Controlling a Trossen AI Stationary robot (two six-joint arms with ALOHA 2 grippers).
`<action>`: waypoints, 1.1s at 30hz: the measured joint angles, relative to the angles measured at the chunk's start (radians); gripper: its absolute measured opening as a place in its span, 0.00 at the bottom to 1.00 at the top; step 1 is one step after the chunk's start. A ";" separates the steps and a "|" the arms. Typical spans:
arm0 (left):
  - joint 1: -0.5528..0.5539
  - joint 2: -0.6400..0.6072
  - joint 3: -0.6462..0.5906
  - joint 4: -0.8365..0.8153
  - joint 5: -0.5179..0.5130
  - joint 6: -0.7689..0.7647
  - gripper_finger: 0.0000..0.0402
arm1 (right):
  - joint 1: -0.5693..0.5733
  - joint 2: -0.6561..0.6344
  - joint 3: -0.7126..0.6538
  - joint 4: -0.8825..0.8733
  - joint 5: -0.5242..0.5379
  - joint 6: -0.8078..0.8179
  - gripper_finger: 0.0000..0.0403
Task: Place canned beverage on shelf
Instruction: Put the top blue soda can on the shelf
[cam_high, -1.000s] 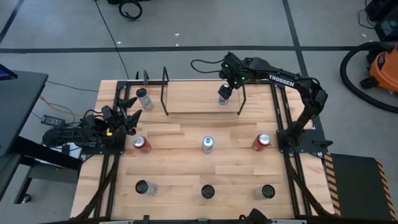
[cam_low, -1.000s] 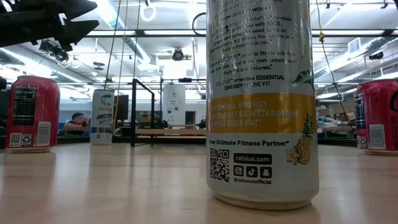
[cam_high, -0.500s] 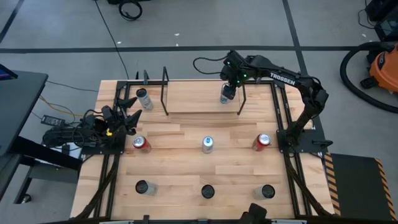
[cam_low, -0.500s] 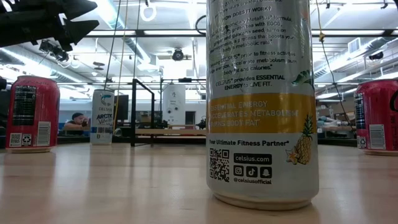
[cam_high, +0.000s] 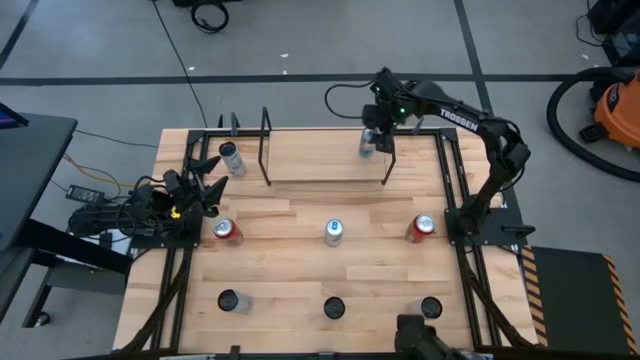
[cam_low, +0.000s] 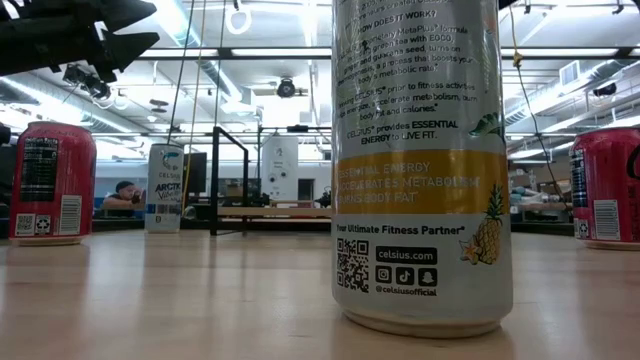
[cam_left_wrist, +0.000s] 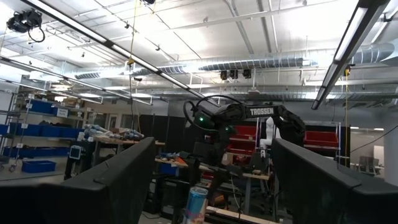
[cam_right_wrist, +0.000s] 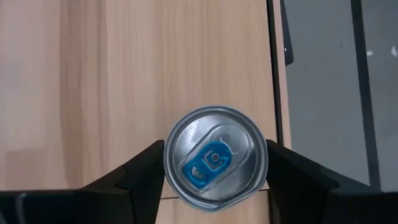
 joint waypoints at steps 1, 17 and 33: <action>0.000 0.000 0.000 0.000 0.000 0.000 0.80 | -0.006 0.000 0.000 -0.004 -0.008 -0.008 0.62; 0.000 0.000 0.000 0.000 0.000 0.000 0.80 | -0.033 0.001 -0.002 0.010 -0.011 -0.318 0.62; 0.000 0.000 0.000 -0.001 0.000 -0.001 0.80 | -0.091 0.003 0.083 -0.065 -0.053 -0.362 0.62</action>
